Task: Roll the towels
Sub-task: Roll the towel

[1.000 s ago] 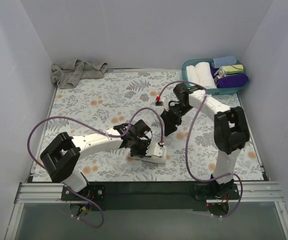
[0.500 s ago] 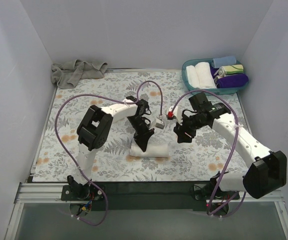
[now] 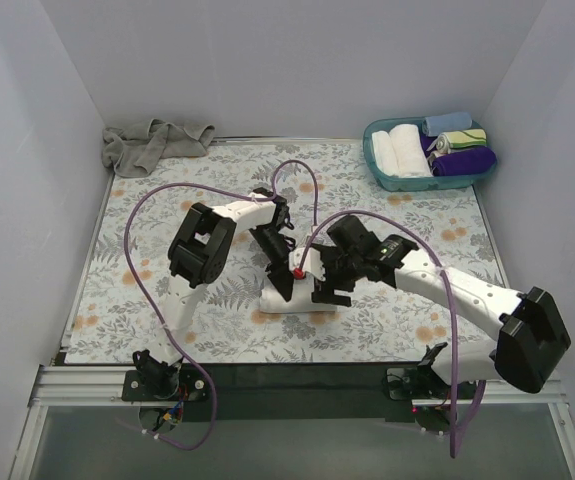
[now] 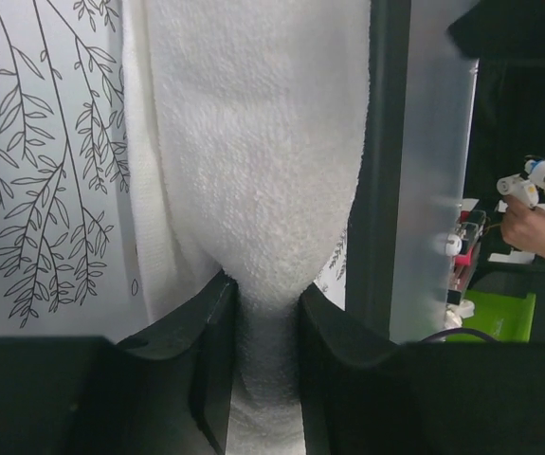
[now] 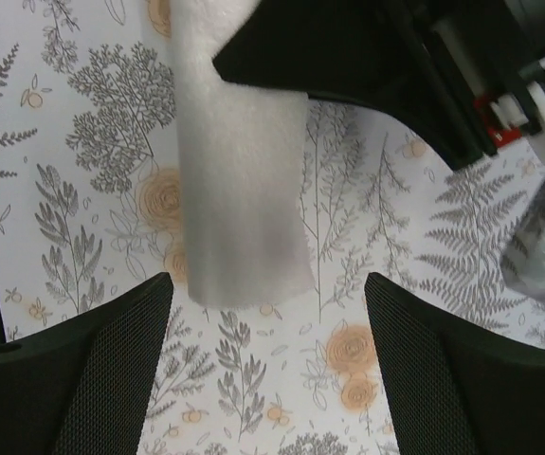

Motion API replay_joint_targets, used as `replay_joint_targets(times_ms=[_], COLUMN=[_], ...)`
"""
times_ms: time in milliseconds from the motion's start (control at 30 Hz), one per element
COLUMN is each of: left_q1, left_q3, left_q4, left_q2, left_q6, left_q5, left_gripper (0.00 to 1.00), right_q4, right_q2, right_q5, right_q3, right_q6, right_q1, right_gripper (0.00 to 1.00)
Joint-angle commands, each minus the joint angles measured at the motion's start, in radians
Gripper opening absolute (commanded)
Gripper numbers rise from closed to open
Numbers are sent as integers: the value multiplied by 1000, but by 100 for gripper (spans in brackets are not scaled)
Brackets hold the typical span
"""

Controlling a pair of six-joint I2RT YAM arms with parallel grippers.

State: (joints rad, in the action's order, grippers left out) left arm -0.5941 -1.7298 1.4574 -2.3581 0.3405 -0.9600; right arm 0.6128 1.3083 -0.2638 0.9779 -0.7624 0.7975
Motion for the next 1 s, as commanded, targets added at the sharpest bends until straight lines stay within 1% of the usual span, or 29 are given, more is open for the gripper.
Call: replay_joint_targets(times_ms=[0,167,267,300,367,400,467,500,533,567,600,633,667,700,733,767,800,833,867,900,933,967], left_q1=[4,13,16,16,16,16,16,17,20,27,31,40,53,85,105,128,179,209,239,269,318,333], left_q3=[26,12,1,-1,-7,-10,-22,-25,-27,-25,-24,-19,-10,13,27,39,48,70,82,104,124,171], left_q4=[-184,-198,-195,-195,-192,-190,-186,-183,-183,-178,-174,-170,-170,-192,-207,-222,-261,-284,-308,-371,-399,-419], left_q2=[-99,-112,-115,-115,-116,-118,-116,-112,-106,-86,-72,-49,-23,6,82,120,164,204,286,327,365,446], left_q6=[92,88,92,94,92,92,95,95,94,94,100,103,103,100,92,72,55,34,-19,-58,-83,-96], left_q5=[195,184,176,176,170,167,161,158,155,152,146,139,113,103,89,73,37,11,-14,-60,-72,-77], left_gripper=[24,27,29,29,32,34,36,41,43,45,46,47,64,64,65,66,67,68,72,76,80,81], right_q4=[-123,-272,-373,-389,-400,-401,-419,-424,-426,-424,-420,-400,-381,-360,-310,-283,-259,-213,-193,-171,-133,-119], right_q2=[35,60,91,112,137,153,160,169,177,190,197,198,200,204,210,212,226,233,239,259,272,282], right_q5=[38,84,124,129,130,127,113,113,113,112,104,92,66,40,-9,-41,-67,-118,-144,-169,-216,-241], right_q3=[-42,-131,-180,-188,-192,-205,-223,-234,-235,-235,-232,-228,-220,-206,-177,-160,-147,-133,-105,-91,-78,-58], right_q6=[-9,-3,-2,-2,-2,0,6,12,18,31,35,44,48,60,66,69,78,84,89,92,104,109], right_q1=[90,152,167,166,164,166,164,164,164,158,152,143,128,97,80,63,33,20,8,-15,-26,-37], right_gripper=[74,74,71,66,59,51,40,27,20,7,1,1,1,1,1,1,1,1,1,1,1,1])
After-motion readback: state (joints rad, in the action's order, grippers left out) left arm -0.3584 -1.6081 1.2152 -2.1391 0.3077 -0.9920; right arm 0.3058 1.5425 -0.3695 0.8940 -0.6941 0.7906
